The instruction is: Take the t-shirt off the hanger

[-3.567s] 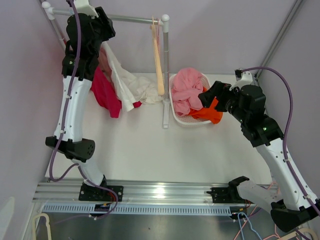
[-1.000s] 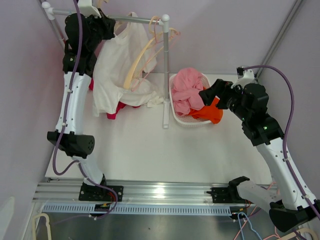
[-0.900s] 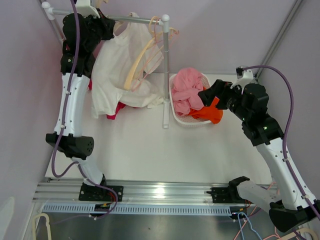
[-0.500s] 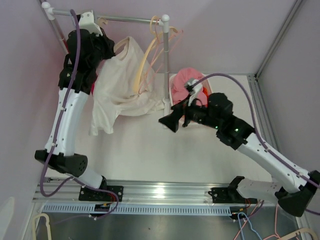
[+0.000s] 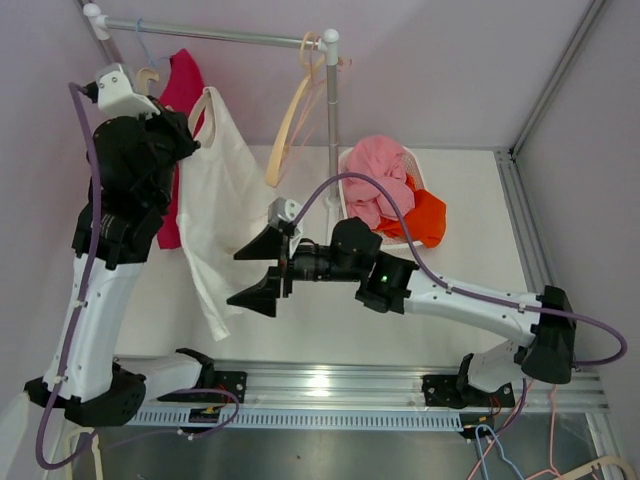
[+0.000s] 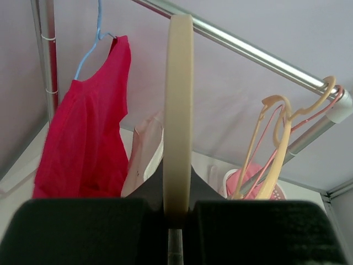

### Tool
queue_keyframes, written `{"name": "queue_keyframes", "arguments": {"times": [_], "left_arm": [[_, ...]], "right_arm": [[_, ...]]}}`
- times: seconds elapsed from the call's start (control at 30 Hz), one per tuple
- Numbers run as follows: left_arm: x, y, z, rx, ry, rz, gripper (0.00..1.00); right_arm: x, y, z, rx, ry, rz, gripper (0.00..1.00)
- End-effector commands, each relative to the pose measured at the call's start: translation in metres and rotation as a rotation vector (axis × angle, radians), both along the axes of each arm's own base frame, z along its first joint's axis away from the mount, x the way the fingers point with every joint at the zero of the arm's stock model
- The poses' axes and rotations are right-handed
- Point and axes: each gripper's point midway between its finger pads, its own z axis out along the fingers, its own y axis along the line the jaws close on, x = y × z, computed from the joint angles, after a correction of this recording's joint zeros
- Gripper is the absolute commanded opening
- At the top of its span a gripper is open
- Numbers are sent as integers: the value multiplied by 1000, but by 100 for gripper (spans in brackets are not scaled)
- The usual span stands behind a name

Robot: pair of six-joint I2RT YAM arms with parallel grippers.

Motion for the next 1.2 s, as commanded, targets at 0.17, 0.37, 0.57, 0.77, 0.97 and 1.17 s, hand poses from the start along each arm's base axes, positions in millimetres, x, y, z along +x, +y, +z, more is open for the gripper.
{"name": "queue_keyframes", "arguments": {"times": [0.17, 0.37, 0.57, 0.77, 0.97, 1.17], "left_arm": [[19, -9, -6, -21, -6, 17, 0], [19, -13, -2, -29, -18, -3, 1], [20, -13, -3, -24, -23, 4, 0], [20, -12, -9, -26, -19, 13, 1], [20, -9, -9, -19, -18, 33, 0], [20, -9, -8, -19, -21, 36, 1]], "right_arm": [[-41, 49, 59, 182, -44, 185, 99], [-35, 84, 40, 102, -22, 201, 18], [-46, 69, 35, 91, -49, 89, 57], [-36, 67, 30, 58, -45, -13, 0], [-58, 59, 18, 20, -70, -21, 61], [-56, 25, 12, 37, -59, -135, 94]]}}
